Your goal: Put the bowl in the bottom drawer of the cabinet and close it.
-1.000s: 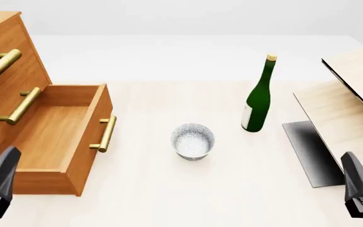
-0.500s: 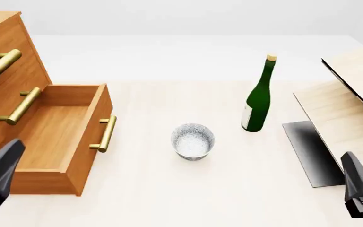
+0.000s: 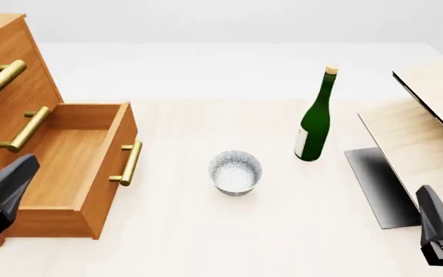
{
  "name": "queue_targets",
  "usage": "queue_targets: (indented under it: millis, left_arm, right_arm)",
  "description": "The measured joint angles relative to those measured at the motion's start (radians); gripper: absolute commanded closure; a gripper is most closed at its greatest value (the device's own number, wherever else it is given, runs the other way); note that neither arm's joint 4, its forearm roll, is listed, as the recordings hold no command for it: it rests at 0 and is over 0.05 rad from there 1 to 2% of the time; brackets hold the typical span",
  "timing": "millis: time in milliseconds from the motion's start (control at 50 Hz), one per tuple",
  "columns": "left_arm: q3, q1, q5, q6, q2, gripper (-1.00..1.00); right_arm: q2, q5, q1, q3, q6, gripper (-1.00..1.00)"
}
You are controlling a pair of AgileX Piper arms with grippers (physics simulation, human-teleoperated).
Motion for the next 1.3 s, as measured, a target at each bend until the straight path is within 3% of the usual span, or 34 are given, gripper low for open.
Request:
queue_targets:
  millis: [440,1300]
  left_arm:
    - [-0.078,-0.002,0.023,-0.015,0.145,-1.00]
    - [-0.081,0.035,-0.051,-0.069,0.418,-1.00]
  right_arm:
    - [0.000,0.000,0.000,0.000,0.000,-1.00]
    - [0.000,0.000,0.000,0.000,0.000,-1.00]
